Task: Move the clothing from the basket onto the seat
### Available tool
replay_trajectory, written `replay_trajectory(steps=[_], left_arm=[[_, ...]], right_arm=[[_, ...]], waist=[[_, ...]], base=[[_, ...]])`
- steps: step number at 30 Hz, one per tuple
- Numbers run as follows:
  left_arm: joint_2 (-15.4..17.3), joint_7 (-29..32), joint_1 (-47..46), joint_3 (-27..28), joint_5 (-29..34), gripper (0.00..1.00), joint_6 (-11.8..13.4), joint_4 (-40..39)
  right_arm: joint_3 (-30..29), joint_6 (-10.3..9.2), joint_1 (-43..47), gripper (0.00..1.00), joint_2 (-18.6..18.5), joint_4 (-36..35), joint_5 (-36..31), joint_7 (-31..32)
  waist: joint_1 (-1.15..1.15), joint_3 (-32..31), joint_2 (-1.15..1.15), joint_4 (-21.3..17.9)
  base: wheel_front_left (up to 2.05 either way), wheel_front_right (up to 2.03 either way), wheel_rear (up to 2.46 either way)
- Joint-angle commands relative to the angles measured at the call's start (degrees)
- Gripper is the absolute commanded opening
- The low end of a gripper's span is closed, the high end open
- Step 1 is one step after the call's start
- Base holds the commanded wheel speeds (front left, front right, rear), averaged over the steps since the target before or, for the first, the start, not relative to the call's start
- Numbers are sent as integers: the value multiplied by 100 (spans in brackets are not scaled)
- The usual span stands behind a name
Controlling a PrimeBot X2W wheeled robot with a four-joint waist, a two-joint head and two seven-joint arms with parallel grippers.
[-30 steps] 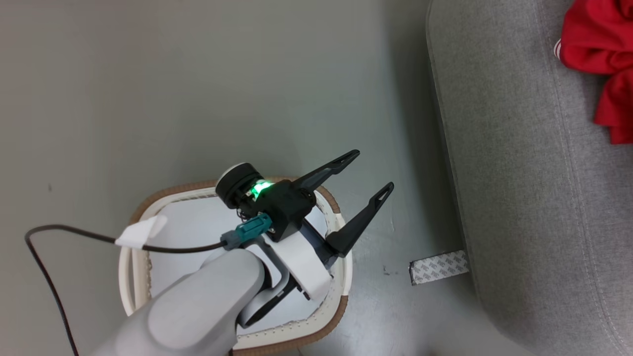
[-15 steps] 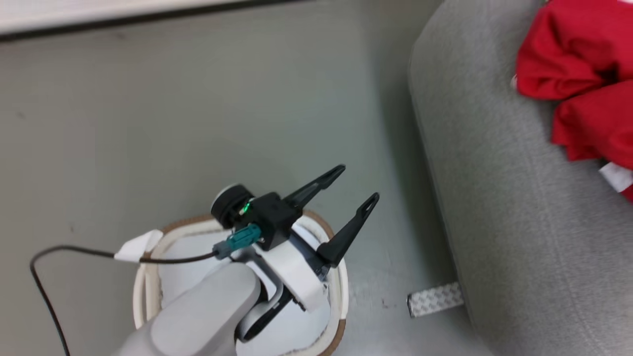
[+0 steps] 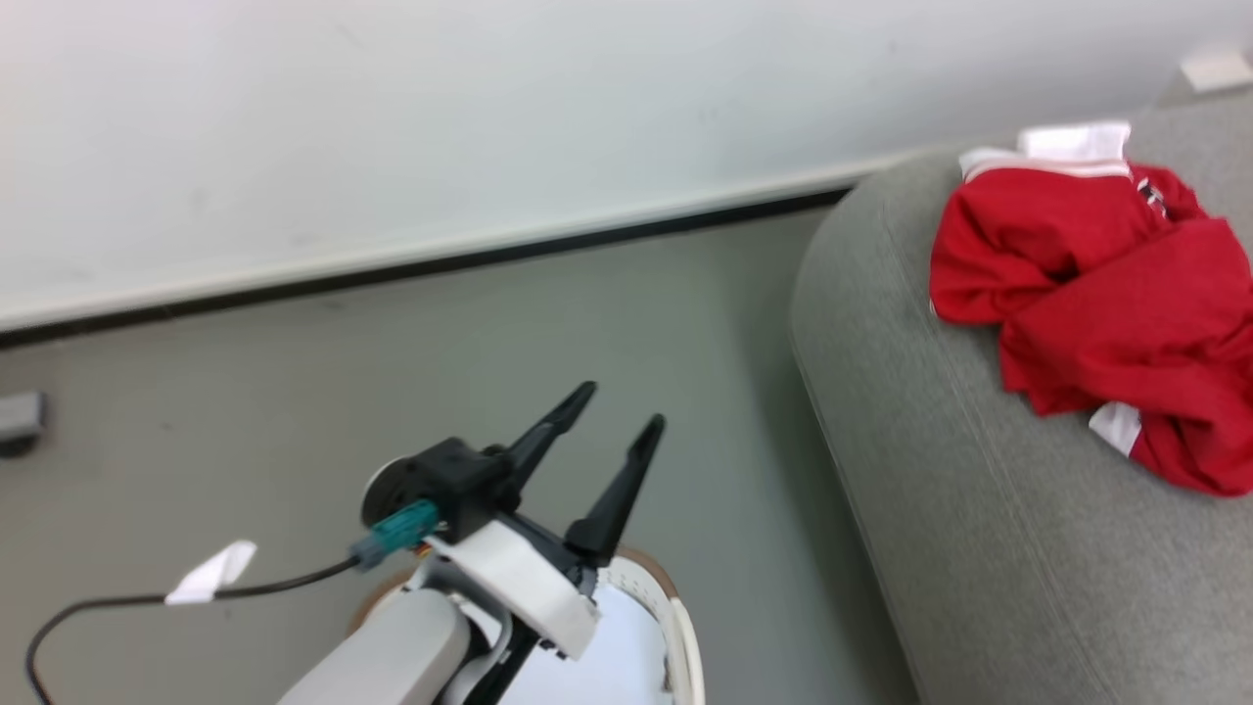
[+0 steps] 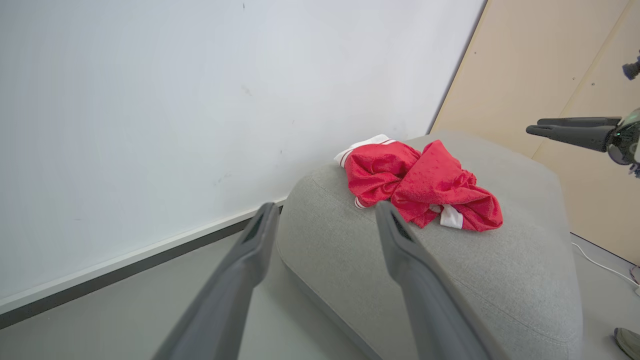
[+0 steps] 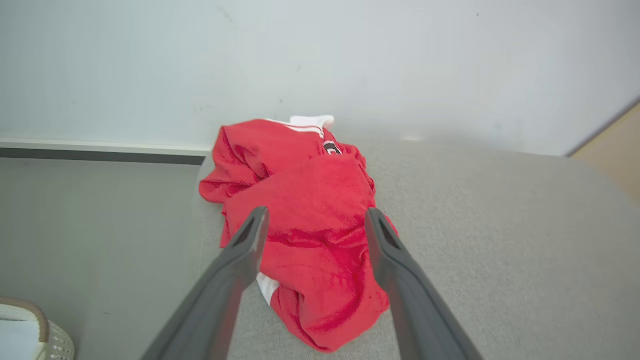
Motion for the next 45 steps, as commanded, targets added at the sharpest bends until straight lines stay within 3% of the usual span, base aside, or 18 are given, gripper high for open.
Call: replay_trajectory(steps=[1,10,19,22,31,37,45], left_arm=[[15,1,236,195,-50,100,76,-79],[38,-1,1193,1627,122,100,434,-566],[-219,-1,2057,2878,425,100,516,-641],[-405,-1,2232,3182,402,100,387,-718],[-1007,-1,2872,4133,1252,100,-140,-417],[-1285,-2,2936,4407,1629,100,-385,-151],[-1418,-2,2846,4621,1913,100,-560,-60]], right_arm=[[-144,-13,199,100,96,-411,-178,-6],[-294,-13,902,100,1419,-1689,-649,-771],[167,-13,1384,100,2127,-1280,-772,-2287],[313,-13,1512,100,2241,-1078,-846,-2596],[668,-13,1654,100,2477,29,-966,-3439],[640,-13,1426,100,2597,183,-973,-3593],[608,-13,1414,100,2641,20,-1017,-3592]], waist=[[1,-414,0,252],[1,-783,0,709],[1,-874,0,999],[1,-902,0,1032],[1,-1069,0,1128],[1,-1123,0,1135],[1,-1157,0,1130]], base=[[0,0,0],[0,0,0],[0,0,0],[0,0,0],[0,0,0],[0,0,0],[0,0,0]])
